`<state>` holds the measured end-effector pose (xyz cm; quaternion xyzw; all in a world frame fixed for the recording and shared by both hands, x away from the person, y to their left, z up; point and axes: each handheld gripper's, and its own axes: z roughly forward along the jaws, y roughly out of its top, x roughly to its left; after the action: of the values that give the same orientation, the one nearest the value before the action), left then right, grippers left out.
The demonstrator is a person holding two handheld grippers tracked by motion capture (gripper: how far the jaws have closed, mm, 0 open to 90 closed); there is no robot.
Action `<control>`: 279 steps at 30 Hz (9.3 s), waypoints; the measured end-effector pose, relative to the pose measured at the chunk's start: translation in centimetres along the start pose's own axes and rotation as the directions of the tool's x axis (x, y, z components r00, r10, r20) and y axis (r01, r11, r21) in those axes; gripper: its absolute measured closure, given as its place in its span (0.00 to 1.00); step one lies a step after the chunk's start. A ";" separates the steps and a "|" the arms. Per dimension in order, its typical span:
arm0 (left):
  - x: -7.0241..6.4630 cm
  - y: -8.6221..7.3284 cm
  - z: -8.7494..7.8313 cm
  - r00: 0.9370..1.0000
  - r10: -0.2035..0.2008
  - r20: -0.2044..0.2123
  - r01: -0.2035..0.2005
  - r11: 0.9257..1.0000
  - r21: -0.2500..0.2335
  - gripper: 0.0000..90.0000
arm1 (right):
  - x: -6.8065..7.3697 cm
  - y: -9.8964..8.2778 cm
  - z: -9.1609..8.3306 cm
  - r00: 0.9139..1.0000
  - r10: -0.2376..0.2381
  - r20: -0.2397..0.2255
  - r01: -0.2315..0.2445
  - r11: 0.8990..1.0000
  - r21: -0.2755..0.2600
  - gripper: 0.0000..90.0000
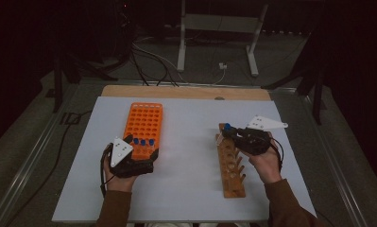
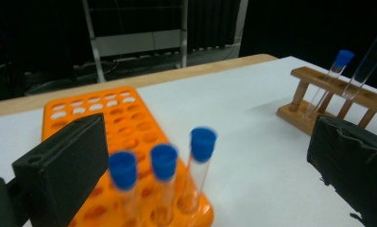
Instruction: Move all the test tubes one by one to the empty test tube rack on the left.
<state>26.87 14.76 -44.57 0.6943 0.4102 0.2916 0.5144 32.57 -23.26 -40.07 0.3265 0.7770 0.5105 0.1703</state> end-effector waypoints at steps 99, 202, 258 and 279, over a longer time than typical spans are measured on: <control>-3.9 2.6 4.3 0.965 0.012 0.261 -0.024 0.999 0.042 0.87 | 1.1 -0.5 1.4 0.999 0.035 -0.013 -0.035 0.999 0.022 0.00; 6.8 -4.5 0.6 0.998 -0.052 -0.046 0.061 0.977 0.202 0.87 | -1.2 -2.8 -2.1 0.994 0.104 0.037 -0.103 0.994 -0.041 0.00; 7.1 -2.2 -2.6 0.980 -0.197 -0.030 0.199 0.979 0.044 0.16 | -1.2 -2.9 -1.7 0.994 0.106 0.030 -0.105 0.994 -0.033 0.00; 3.5 0.4 -0.6 0.990 -0.109 0.087 0.107 0.994 0.024 0.01 | -2.6 -1.8 -0.5 0.993 0.097 0.071 -0.097 0.995 -0.006 0.03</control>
<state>28.17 18.05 -44.11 0.6881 0.4271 0.2284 0.5403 33.54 -25.83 -41.69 0.3816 0.7531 0.5071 0.1730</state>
